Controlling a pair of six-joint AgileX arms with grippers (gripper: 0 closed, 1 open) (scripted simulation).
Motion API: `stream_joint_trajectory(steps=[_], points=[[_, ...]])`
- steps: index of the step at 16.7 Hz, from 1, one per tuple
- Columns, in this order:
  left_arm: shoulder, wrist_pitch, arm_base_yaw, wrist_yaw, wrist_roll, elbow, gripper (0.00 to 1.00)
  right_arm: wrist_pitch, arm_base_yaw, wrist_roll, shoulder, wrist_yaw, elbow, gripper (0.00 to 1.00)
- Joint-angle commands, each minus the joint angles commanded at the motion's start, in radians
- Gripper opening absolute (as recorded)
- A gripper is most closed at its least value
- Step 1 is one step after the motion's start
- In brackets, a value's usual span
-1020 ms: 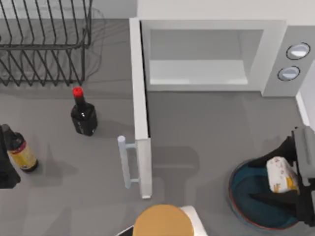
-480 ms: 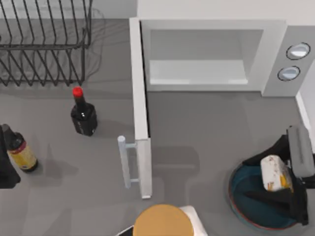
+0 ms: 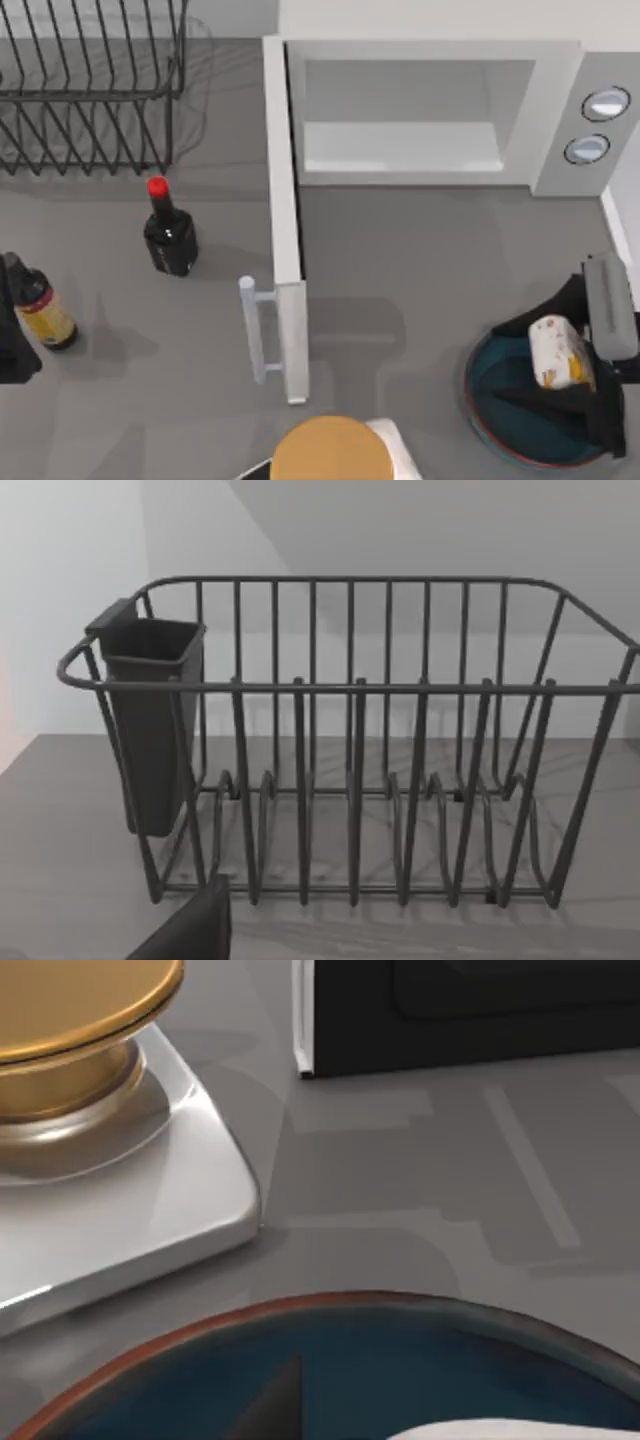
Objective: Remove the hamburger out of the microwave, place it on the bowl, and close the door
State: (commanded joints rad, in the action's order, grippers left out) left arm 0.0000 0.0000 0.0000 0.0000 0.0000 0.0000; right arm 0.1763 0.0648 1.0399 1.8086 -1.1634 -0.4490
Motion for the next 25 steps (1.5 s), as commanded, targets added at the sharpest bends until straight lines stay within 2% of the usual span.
stream_joint_trajectory(steps=[4,5,14,16,20,25], points=[[0.000,0.000,0.000,0.000,0.000,0.000,1.00,0.000,0.000,0.000,0.000,0.000,0.000,0.98],[0.000,0.000,0.000,0.000,0.000,0.000,1.00,0.000,0.000,0.000,0.000,0.000,0.000,1.00],[0.000,0.000,0.000,0.000,0.000,0.000,1.00,0.022,-0.007,0.016,-0.037,-0.013,-0.042,1.00],[0.000,0.000,0.000,0.000,0.000,0.000,1.00,0.018,-0.008,-0.005,-0.069,0.009,-0.032,1.00],[0.000,0.000,0.000,0.000,0.000,0.000,1.00,-0.004,-0.014,-0.120,-0.260,0.137,0.022,1.00],[0.000,0.000,0.000,0.000,0.000,0.000,1.00,-0.050,-0.028,-0.368,-0.716,0.417,0.137,1.00]])
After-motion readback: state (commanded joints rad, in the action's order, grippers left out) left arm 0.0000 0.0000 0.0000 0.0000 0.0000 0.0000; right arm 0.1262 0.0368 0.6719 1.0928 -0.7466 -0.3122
